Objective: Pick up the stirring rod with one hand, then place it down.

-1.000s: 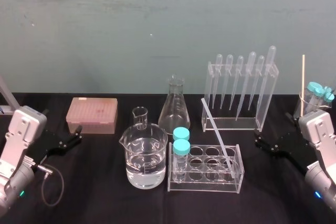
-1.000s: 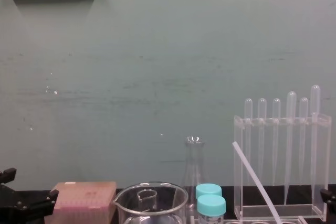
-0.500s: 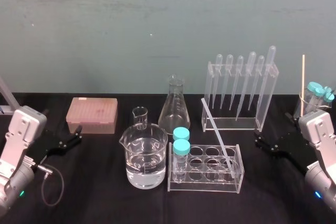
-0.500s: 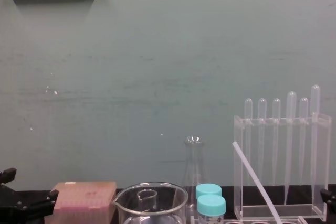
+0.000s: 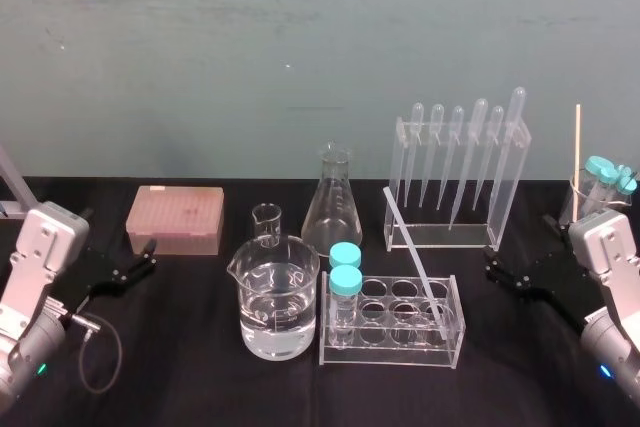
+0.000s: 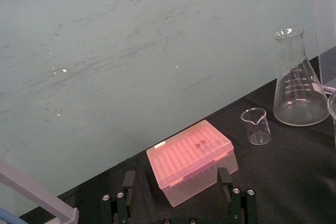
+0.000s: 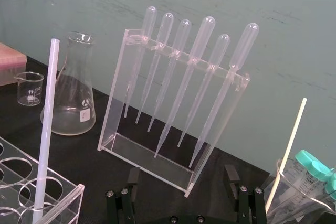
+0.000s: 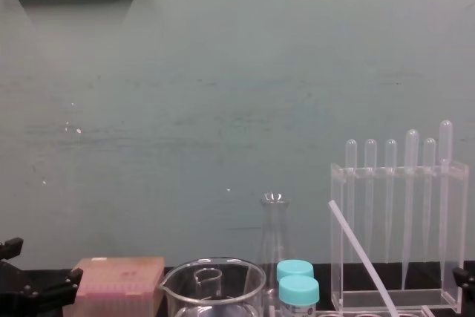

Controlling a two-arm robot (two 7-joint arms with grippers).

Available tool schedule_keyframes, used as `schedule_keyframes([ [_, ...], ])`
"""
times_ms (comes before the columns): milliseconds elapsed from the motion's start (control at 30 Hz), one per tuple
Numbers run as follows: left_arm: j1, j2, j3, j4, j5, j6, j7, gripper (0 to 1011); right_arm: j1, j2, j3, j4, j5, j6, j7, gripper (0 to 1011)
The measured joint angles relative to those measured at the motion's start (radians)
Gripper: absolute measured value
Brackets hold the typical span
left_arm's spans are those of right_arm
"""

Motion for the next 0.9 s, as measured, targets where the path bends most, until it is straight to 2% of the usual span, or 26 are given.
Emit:
schedule_keyframes([
  [233, 0.000, 0.000, 0.000, 0.000, 0.000, 0.000, 0.000, 1000, 0.000, -0.001, 0.002, 0.000, -0.004, -0.001, -0.003, 1003],
  [400, 0.000, 0.000, 0.000, 0.000, 0.000, 0.000, 0.000, 1000, -0.009, -0.011, 0.025, -0.007, -0.015, -0.018, -0.026, 1003],
  [567, 0.000, 0.000, 0.000, 0.000, 0.000, 0.000, 0.000, 1000, -0.020, -0.021, 0.062, -0.044, 0.001, -0.053, -0.026, 1003],
  [767, 0.000, 0.000, 0.000, 0.000, 0.000, 0.000, 0.000, 1000, -0.012, -0.034, 0.070, -0.085, 0.018, -0.103, 0.032, 1003],
  [900, 0.000, 0.000, 0.000, 0.000, 0.000, 0.000, 0.000, 1000, 0.019, -0.043, 0.050, -0.084, 0.044, -0.100, 0.125, 1003],
])
